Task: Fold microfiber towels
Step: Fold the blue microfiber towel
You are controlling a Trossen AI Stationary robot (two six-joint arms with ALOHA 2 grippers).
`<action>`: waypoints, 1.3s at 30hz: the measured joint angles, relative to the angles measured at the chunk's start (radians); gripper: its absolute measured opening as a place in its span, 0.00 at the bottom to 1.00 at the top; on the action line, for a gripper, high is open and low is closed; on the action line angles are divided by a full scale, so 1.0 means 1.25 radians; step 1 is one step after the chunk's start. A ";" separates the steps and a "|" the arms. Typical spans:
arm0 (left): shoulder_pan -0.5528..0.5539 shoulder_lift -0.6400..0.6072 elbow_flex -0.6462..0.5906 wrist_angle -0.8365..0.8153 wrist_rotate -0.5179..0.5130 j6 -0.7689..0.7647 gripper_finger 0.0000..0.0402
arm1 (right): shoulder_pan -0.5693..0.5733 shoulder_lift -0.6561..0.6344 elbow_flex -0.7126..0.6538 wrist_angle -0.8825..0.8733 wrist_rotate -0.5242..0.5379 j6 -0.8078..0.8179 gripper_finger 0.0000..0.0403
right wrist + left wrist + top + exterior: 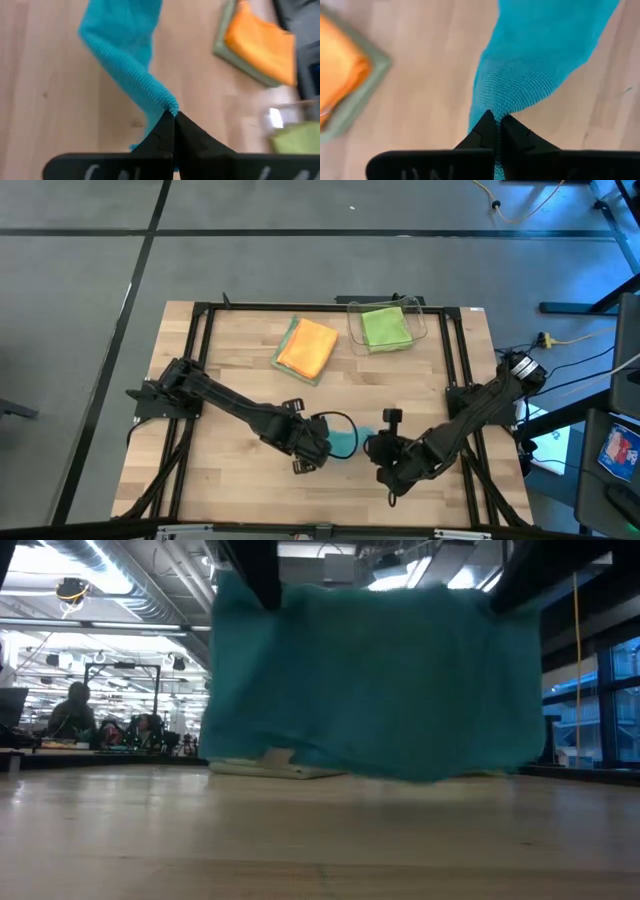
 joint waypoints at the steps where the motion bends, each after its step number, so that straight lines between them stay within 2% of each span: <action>1: 0.000 0.000 0.015 -0.033 -0.008 0.000 0.00 | 0.000 0.000 0.016 -0.031 0.009 0.001 0.00; 7: 0.001 0.000 0.061 -0.168 -0.045 -0.001 0.00 | 0.000 -0.001 0.067 -0.114 0.047 0.016 0.00; 15: 0.001 0.000 -0.006 -0.139 -0.046 -0.045 0.00 | -0.007 -0.002 0.012 -0.130 0.049 0.077 0.00; 19: 0.001 0.001 -0.018 -0.136 0.007 -0.083 0.00 | -0.007 -0.002 0.009 -0.158 0.048 0.107 0.00; 25: -0.009 0.000 0.007 -0.109 0.103 -0.104 0.00 | -0.007 -0.002 0.055 -0.142 -0.013 0.106 0.00; 34: -0.022 0.000 0.094 -0.098 0.145 -0.072 0.00 | -0.007 -0.002 0.112 -0.148 -0.071 0.082 0.00; 39: 0.001 -0.001 0.077 -0.095 0.177 -0.062 0.00 | -0.030 -0.002 0.093 -0.140 -0.094 0.087 0.00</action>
